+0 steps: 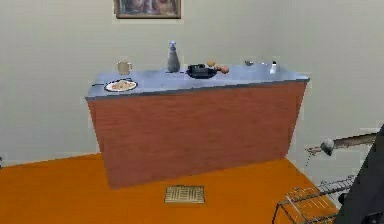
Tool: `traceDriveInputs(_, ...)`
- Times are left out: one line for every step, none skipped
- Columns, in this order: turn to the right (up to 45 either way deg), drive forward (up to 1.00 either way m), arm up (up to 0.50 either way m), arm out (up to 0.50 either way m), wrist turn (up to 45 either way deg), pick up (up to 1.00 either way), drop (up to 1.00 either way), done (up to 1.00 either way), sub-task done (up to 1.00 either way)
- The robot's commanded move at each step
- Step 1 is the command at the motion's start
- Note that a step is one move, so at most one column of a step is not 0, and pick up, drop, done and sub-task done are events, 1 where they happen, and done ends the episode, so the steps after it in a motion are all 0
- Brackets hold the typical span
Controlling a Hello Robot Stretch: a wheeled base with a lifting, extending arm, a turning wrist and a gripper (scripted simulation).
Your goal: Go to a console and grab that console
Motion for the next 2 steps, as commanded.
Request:
traceDriveInputs(0.0,1.0,0.0,0.0,0.0,0.0,0.0,0.0,0.0)
traceDriveInputs(-45.0,0.0,0.0,0.0,0.0,0.0,0.0,0.0,0.0)
